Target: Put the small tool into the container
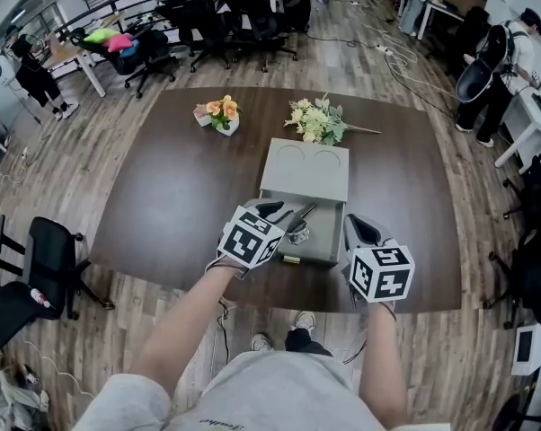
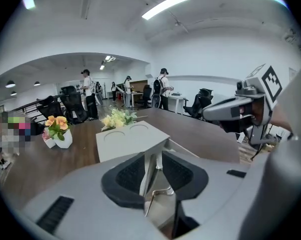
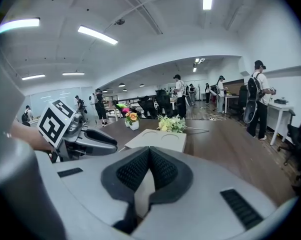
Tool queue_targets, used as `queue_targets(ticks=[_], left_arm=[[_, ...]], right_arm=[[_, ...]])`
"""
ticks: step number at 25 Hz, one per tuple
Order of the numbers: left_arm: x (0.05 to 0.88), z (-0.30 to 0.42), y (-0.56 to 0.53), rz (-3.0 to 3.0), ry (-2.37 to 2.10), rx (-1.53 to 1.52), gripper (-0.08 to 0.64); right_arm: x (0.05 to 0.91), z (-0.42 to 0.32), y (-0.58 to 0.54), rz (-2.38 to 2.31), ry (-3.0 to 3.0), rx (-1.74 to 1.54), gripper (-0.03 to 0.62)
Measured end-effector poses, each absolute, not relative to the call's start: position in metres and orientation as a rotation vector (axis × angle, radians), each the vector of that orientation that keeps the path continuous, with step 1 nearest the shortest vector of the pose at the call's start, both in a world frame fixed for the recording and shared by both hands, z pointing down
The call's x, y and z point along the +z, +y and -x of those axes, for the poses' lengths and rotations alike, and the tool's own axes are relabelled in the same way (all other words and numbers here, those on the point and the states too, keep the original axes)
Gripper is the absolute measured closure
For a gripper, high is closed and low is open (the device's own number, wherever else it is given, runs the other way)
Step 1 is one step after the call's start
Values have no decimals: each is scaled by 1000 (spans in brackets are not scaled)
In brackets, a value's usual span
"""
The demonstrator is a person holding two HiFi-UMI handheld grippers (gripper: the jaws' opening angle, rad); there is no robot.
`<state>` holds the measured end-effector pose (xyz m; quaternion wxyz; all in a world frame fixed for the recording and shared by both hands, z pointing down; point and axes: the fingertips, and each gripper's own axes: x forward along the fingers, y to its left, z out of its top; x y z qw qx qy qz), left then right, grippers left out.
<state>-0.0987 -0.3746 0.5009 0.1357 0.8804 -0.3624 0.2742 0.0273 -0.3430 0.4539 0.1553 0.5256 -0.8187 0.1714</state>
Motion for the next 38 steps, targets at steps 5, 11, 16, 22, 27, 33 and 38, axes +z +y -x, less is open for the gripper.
queue_targets(ticks=[5,11,16,22,27,33,38], left_arm=[[471,116,-381,-2523,-1145,632,457],[444,133,-382,-2501,-1259,520,465],[426,150,-379,-2468,-1355,426,484],[411,168,-373,-2457,-1441,405,514],[407,180,-371,-2430,-1501,379,561],[406,187,-369,-2406,-1537,380,562],[404,189,-367,-2397,-1550,369,562]], right_arm=[[439,-31,-349,-1534,-2363,468,588],[417,-30,-355,-1543,-2389,408,588],[406,-31,-356,-1546,-2405,373,588],[395,-30,-355,-1558,-2418,342,588],[387,-34,-353,-1564,-2422,292,588],[385,-41,-352,-1596,-2408,285,588],[383,-43,-350,-1610,-2401,276,588]])
